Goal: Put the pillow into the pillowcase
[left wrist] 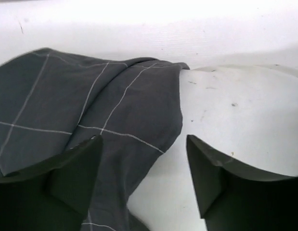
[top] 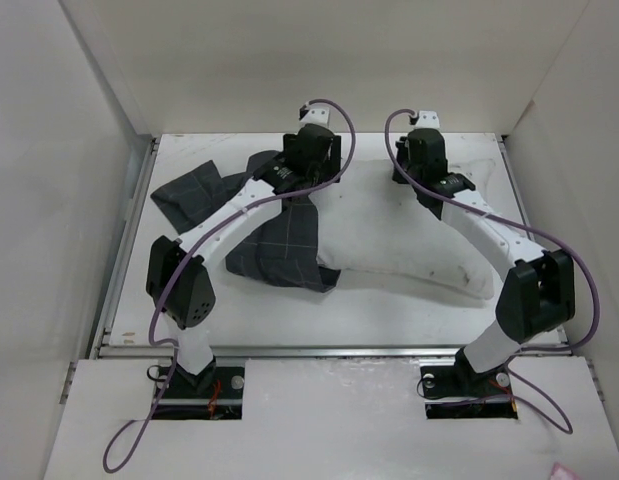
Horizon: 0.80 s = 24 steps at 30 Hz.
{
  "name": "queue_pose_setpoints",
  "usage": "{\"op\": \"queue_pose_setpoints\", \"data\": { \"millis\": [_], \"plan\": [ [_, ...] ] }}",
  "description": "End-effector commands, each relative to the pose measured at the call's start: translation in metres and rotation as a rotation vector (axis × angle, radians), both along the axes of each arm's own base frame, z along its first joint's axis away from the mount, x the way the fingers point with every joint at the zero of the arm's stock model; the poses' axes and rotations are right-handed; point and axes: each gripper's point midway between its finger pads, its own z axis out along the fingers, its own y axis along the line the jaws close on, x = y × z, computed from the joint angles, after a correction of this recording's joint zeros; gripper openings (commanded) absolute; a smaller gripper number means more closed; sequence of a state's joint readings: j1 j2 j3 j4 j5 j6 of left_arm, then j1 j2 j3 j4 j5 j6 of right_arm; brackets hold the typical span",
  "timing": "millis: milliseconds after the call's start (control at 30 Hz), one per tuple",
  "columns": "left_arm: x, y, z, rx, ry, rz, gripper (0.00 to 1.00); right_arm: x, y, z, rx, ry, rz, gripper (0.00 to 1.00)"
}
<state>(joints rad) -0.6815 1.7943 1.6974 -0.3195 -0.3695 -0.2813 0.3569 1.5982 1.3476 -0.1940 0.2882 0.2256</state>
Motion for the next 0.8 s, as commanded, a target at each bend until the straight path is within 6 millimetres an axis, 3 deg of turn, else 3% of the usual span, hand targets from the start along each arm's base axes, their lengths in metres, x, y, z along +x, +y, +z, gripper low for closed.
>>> {"op": "queue_pose_setpoints", "data": {
  "millis": [0,33,133,200,300,400,433,467,533,567,667,700,733,767],
  "plan": [
    [0.001,0.009,0.032,-0.004,-0.040,-0.013,0.71,0.005,0.021,0.042,0.041,-0.113,0.091,0.27],
    [0.000,0.010,0.035,0.006,-0.039,-0.017,0.78,0.002,0.020,0.036,0.032,-0.085,0.091,0.49],
    [-0.011,0.019,0.026,0.031,0.014,0.001,0.86,-0.007,0.022,0.043,0.048,-0.073,0.114,0.76],
    [-0.019,0.026,0.004,0.046,0.065,0.024,0.86,-0.015,0.028,0.043,0.064,-0.062,0.156,0.76],
    [-0.034,0.024,-0.008,0.056,0.088,0.007,0.79,-0.034,0.045,0.041,0.097,-0.046,0.286,0.93],
    [-0.036,0.025,-0.031,0.077,0.139,0.019,0.69,-0.055,0.069,0.038,0.095,-0.024,0.437,1.00],
    [-0.034,0.022,-0.030,0.067,0.137,0.024,0.53,-0.058,0.072,0.029,0.082,0.003,0.449,1.00],
    [-0.034,0.025,-0.040,0.090,0.166,0.039,0.44,-0.059,0.069,0.019,0.058,0.036,0.440,1.00],
    [-0.029,0.031,-0.042,0.112,0.162,0.090,0.21,-0.056,0.068,0.002,0.029,0.077,0.411,1.00],
    [-0.026,0.032,-0.032,0.102,0.142,0.113,0.03,-0.052,0.067,-0.019,0.011,0.128,0.398,1.00],
    [-0.025,0.030,-0.029,0.114,0.132,0.124,0.00,-0.041,0.068,-0.065,-0.022,0.226,0.377,0.99],
    [-0.022,0.027,-0.018,0.086,0.101,0.112,0.00,-0.041,0.072,-0.081,-0.046,0.271,0.417,0.93],
    [-0.021,0.023,-0.017,0.086,0.096,0.086,0.00,-0.046,0.088,-0.094,-0.030,0.311,0.492,0.66],
    [-0.020,0.020,-0.007,0.069,0.073,0.069,0.00,-0.040,0.099,-0.094,-0.029,0.317,0.528,0.46]
  ]
}}
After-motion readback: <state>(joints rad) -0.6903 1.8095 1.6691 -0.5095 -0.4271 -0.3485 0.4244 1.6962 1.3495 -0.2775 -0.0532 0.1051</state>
